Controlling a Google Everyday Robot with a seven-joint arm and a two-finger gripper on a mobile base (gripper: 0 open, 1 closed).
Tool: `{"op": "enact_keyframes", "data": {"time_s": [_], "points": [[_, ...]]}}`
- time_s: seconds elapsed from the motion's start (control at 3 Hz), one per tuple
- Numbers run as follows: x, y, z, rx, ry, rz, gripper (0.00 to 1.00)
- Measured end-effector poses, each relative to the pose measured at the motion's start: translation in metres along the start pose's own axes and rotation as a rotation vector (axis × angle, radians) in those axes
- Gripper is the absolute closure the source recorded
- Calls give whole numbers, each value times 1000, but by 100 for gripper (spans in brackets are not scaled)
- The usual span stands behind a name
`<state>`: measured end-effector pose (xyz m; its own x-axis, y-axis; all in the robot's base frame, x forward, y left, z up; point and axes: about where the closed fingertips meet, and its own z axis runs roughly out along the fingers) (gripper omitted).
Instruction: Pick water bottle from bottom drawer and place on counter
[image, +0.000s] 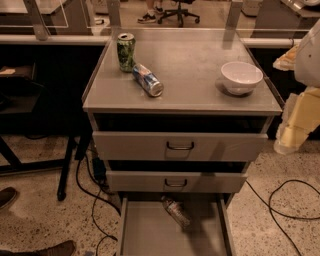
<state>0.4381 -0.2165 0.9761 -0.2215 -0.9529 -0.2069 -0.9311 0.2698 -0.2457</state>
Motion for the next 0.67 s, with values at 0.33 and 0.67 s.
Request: {"op": "enact_keyframes", "data": {"time_s": [0.33, 0.67], "points": [[-3, 3, 3, 1, -7, 4, 0], [-12, 23, 39, -35, -59, 106, 0]]}}
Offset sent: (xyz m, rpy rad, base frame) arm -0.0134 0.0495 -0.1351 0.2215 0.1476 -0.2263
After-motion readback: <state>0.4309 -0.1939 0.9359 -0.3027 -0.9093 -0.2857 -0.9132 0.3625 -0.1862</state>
